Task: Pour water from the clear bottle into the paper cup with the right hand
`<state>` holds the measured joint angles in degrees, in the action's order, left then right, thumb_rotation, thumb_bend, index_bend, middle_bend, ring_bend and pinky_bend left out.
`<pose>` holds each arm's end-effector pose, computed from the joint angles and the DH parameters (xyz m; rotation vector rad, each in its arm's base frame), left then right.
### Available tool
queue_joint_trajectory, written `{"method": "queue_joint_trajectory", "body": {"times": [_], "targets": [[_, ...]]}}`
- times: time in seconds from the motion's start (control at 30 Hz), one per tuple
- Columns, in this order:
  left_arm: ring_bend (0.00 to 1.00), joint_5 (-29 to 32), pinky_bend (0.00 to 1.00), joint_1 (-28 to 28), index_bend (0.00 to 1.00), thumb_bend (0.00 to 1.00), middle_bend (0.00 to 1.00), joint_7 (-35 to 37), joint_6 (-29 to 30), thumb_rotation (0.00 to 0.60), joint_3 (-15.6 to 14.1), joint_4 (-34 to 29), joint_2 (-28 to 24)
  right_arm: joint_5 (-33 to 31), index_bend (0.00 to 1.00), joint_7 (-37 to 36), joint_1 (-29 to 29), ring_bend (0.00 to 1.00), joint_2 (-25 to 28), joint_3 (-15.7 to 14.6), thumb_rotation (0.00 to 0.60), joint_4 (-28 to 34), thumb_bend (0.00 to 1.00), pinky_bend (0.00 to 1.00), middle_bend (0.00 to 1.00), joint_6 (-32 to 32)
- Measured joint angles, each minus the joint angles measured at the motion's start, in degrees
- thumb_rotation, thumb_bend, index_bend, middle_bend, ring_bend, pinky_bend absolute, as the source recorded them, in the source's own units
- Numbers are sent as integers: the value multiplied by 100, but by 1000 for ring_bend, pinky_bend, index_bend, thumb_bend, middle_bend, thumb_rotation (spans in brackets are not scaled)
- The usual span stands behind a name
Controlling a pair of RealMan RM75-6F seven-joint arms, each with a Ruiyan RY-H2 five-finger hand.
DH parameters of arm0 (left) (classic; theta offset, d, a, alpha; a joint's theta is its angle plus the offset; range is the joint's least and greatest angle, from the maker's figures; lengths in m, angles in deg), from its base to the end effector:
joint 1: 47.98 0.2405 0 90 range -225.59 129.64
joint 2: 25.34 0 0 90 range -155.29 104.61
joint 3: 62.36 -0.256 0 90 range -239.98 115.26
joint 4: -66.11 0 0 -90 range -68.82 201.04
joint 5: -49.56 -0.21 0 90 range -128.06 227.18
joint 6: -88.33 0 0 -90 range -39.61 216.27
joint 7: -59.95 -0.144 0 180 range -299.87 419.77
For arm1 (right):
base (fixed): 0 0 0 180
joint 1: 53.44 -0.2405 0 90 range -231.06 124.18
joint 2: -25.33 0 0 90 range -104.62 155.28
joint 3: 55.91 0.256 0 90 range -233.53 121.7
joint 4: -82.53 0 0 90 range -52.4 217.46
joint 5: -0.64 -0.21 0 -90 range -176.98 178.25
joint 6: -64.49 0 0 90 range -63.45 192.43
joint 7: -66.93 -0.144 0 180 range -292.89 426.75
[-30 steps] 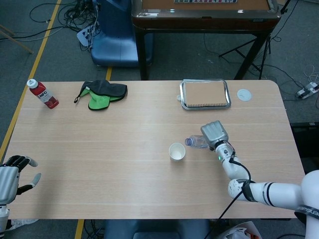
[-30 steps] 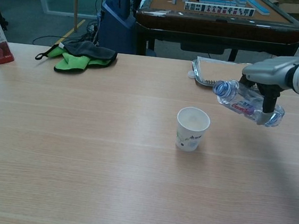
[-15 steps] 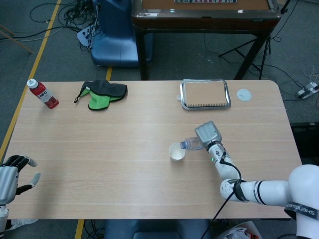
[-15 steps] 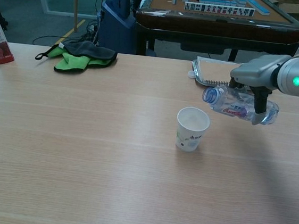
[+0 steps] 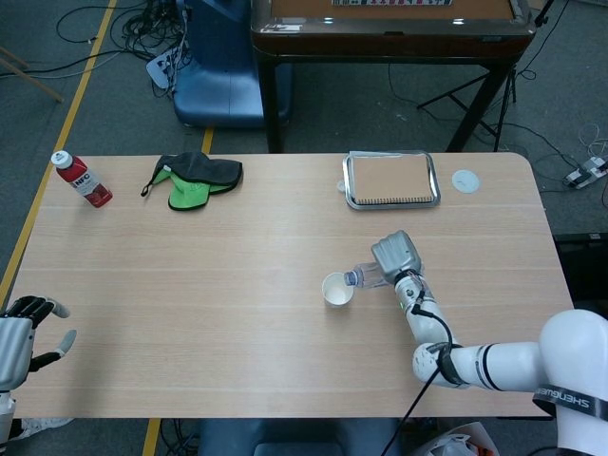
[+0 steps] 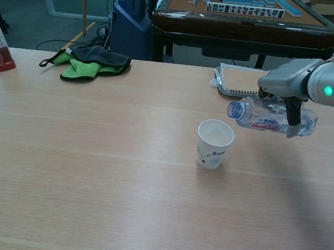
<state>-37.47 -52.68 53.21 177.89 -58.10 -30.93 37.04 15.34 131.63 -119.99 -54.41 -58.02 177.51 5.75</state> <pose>-0.2887 0.1833 0.1742 -1.3627 -0.7726 -0.9284 -0.1392 -0.3722 0.0126 1.9565 -0.5684 0.1174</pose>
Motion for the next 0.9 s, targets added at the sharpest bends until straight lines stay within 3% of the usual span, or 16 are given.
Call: {"method": "queue_joint_trajectory", "body": {"times": [0.9], "targets": [[330,-1,603,1,496,244,446,-26,-7,600,0,-21,-11,-636,616,862,-371,516,30,-77,600,347,18,568,571,-525]]}}
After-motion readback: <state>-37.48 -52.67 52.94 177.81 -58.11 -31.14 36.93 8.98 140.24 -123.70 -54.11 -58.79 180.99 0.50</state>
